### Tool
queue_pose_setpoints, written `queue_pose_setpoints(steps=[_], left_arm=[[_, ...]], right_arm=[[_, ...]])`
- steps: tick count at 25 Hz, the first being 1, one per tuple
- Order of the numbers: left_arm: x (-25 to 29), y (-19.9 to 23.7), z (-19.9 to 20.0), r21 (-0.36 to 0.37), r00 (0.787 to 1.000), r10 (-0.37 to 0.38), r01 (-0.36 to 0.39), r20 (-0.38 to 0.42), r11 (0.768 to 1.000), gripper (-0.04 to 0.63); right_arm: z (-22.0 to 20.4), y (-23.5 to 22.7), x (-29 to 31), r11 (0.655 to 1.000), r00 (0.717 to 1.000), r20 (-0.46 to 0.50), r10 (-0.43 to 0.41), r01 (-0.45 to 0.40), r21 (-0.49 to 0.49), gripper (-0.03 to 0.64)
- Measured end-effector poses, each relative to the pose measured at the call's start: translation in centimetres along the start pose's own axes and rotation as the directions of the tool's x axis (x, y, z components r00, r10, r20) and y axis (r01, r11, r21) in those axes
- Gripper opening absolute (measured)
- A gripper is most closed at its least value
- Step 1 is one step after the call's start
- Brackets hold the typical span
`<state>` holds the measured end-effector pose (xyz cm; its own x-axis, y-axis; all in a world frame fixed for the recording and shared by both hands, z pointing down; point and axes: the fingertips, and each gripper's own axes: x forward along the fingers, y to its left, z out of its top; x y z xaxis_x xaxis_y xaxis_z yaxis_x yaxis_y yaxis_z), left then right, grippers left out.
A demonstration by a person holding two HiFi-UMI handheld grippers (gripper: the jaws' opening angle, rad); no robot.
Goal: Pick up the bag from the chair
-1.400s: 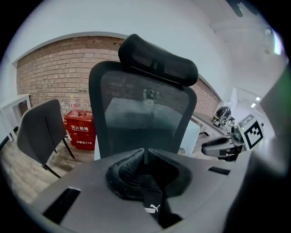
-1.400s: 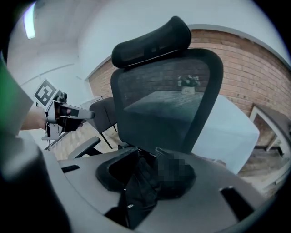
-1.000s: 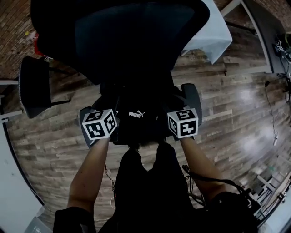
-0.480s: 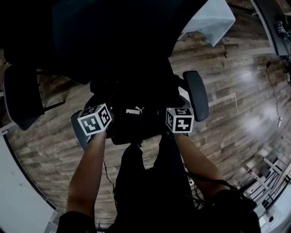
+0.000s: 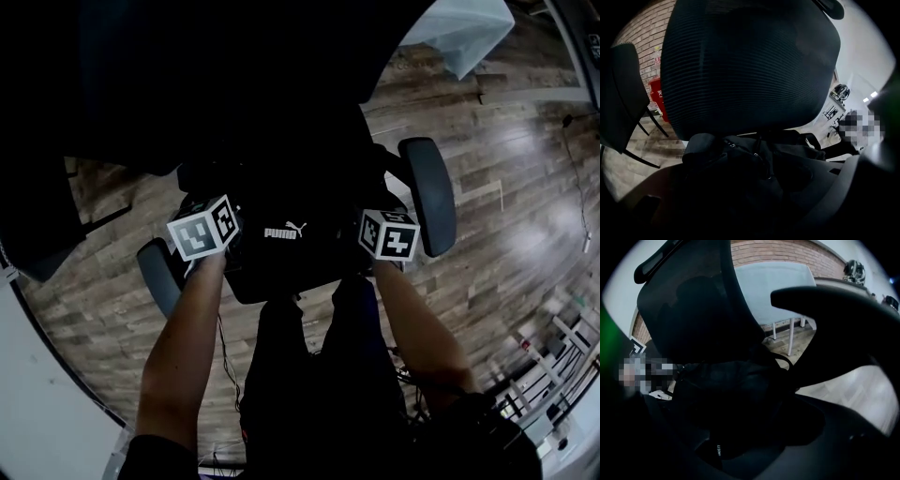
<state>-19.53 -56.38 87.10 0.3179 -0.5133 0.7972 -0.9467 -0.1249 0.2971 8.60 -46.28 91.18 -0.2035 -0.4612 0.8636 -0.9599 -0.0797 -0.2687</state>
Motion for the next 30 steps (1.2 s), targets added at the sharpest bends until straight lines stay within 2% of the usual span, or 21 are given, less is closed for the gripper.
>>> queue_pose_setpoints(steps=[2,6,11,18,26,28,30], left_arm=[[0.9,0.8,-0.9,-0.009,1.000,0.008,-0.008,-0.023,1.000,0.315],[2.4,2.0,-2.3,-0.088,0.996,0.006,-0.013,-0.084,0.996,0.358],[4.0,3.9,-2.1,-0.075,0.995,0.055,-0.062,-0.083,0.995,0.380],[5.7,6.0,-3.1,-0.129,0.990,0.057,-0.074,-0.132,0.989,0.471],[5.9,5.3,-2.9,-0.125,0.996,0.037,-0.047,-0.080,0.991,0.450],[5.8,5.0,-3.0,-0.113,0.996,0.043,-0.052,-0.082,0.992,0.412],[5.5,4.4,-3.0,-0.089,0.995,0.059,-0.066,-0.086,0.994,0.346]], right_arm=[[-0.7,-0.6,0.9,1.000,1.000,-0.013,-0.004,0.004,0.019,0.391],[-0.6,-2.3,2.0,0.999,0.999,-0.016,-0.032,0.033,0.044,0.402],[-0.9,-2.4,3.8,0.999,1.000,-0.025,-0.005,0.006,0.033,0.402],[-1.0,-2.6,3.7,0.997,0.995,-0.078,-0.064,0.067,0.032,0.400],[-1.2,-2.4,4.1,0.994,0.993,-0.053,-0.107,0.107,-0.008,0.385],[-1.1,-2.3,4.0,0.993,0.992,-0.049,-0.120,0.120,-0.012,0.362],[-0.9,-1.6,4.1,0.995,0.994,-0.041,-0.103,0.103,-0.008,0.311]])
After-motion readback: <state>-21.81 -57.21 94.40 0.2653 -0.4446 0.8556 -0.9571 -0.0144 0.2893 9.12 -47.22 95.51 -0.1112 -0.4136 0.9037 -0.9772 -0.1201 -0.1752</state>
